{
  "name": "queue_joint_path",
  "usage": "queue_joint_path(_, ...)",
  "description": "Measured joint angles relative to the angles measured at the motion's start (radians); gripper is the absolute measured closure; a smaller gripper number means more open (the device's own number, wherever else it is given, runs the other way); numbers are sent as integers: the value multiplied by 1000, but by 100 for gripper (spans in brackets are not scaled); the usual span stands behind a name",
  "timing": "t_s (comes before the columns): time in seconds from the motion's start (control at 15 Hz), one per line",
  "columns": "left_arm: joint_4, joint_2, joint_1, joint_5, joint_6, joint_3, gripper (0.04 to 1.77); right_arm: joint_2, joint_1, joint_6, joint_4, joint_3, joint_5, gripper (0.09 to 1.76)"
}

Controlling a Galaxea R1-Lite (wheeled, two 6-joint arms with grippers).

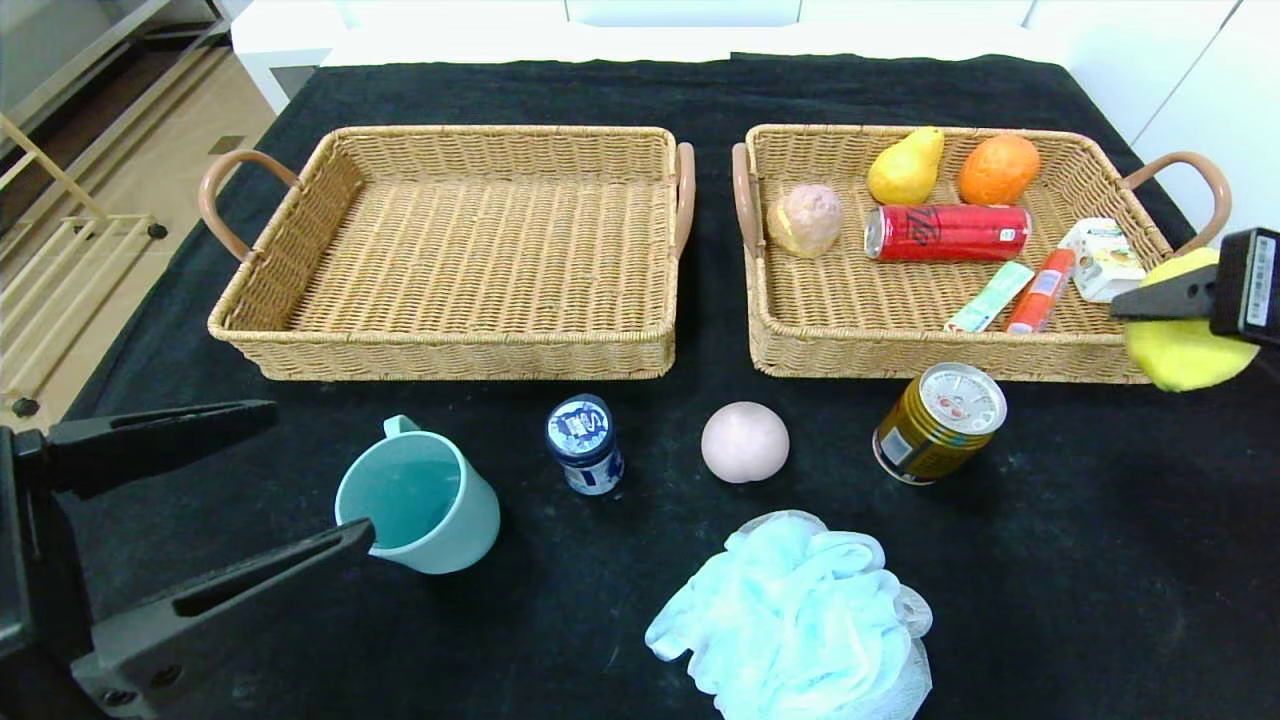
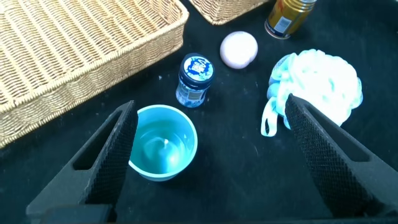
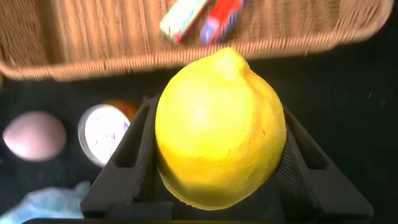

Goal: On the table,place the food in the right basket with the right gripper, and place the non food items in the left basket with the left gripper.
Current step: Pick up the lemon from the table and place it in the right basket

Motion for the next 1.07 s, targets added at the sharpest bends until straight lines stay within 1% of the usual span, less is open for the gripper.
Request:
queue_joint_path(0.4, 1, -4, 0, 0, 2, -1, 9, 187, -87, -41, -2, -250, 1, 75)
queue_joint_path(0.53, 0, -4, 0, 0, 1, -1, 9, 247, -115, -49, -3, -309, 1, 75)
queue_joint_path(0.73, 0, -5, 0, 0, 2, -1, 9, 313, -153, -52, -29, -345, 1, 75)
queue_joint_path(1.07, 0, -10, 0, 0, 2, -2, 9, 371, -189, -67, -96, -350, 1, 75)
